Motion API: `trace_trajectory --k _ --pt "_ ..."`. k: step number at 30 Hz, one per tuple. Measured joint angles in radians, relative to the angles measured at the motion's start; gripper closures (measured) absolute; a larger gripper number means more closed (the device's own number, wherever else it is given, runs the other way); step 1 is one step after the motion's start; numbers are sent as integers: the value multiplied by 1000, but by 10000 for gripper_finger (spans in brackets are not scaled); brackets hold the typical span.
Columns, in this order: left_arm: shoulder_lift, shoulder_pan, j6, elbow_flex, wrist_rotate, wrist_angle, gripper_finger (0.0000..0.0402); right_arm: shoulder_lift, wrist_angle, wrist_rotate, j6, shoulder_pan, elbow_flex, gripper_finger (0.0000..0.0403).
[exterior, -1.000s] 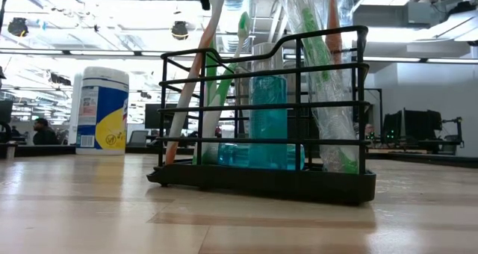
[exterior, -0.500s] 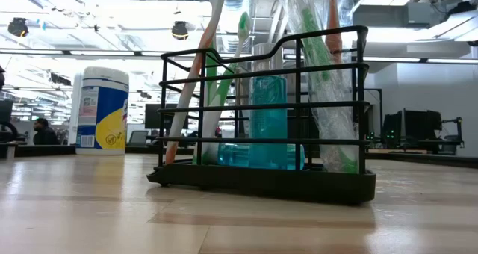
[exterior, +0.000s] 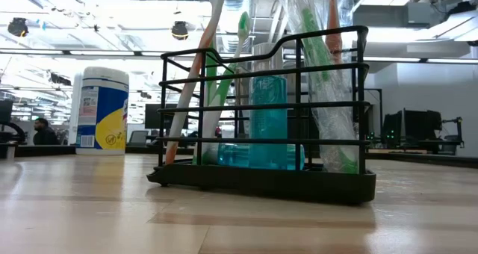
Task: Pick & Place toothbrushing station
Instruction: Put the orange toothbrush into the black wire organizer
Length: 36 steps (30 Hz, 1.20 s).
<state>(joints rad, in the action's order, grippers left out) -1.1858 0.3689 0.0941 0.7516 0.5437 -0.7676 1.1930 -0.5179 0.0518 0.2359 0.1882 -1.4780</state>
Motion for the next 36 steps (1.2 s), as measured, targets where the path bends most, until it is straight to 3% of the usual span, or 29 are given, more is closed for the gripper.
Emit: trace_trajectory --k 6,11,18,36 --pt "-157 125 13 -14 115 -131 401 42 4 2 34 -59 0 214" --pt "-237 208 60 -13 141 -230 401 65 20 53 38 -115 0 215" --pt "-279 284 141 -13 147 -237 401 70 32 117 30 -165 0 220" --pt "-469 271 168 -13 113 -381 401 70 39 238 30 -310 0 226"
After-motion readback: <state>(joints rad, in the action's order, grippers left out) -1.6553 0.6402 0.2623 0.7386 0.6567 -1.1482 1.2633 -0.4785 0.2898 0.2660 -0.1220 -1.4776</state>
